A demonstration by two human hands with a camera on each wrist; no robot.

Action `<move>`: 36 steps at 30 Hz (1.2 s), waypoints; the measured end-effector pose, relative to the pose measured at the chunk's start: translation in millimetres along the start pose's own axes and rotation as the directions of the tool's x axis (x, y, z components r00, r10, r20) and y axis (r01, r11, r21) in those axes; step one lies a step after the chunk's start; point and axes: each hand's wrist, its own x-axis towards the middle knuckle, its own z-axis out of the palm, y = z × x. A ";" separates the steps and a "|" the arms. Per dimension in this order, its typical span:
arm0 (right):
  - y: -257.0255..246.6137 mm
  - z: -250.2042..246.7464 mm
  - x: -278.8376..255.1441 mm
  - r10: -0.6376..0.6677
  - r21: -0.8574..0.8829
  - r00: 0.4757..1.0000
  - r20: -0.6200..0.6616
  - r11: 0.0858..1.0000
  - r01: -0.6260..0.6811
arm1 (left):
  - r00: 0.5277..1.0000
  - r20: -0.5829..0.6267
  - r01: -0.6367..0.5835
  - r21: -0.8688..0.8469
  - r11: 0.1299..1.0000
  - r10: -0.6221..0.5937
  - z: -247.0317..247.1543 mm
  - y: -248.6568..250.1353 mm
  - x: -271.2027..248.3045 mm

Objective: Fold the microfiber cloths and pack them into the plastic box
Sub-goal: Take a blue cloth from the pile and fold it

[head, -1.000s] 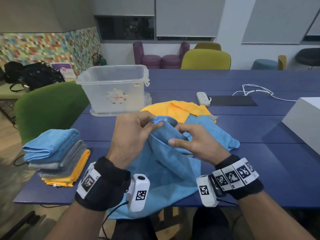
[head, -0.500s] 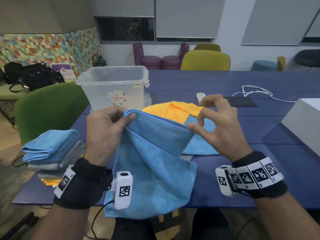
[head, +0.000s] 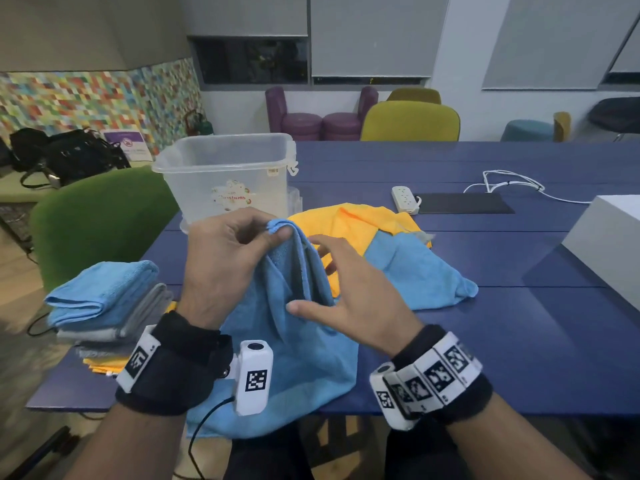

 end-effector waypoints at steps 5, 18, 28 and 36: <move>1.2 10.2 1.4 0.038 -0.068 0.996 -0.086 0.997 -0.044 | 1.000 0.003 -0.020 0.036 0.999 0.020 0.7 0.0 0.4; 9.9 -89.0 25.2 -0.009 -0.135 0.895 -0.447 0.989 -0.058 | 0.991 -0.132 -0.029 -0.107 0.994 0.015 -8.4 -1.4 5.5; -11.0 -46.6 54.7 -0.197 -0.007 0.980 -0.010 0.980 0.197 | 0.999 0.026 -0.029 -0.165 0.986 0.033 31.6 10.8 5.1; -15.5 -58.5 65.9 -0.204 -0.128 0.976 -0.082 0.973 0.193 | 0.999 -0.037 -0.022 -0.260 0.965 0.013 32.1 11.4 -0.1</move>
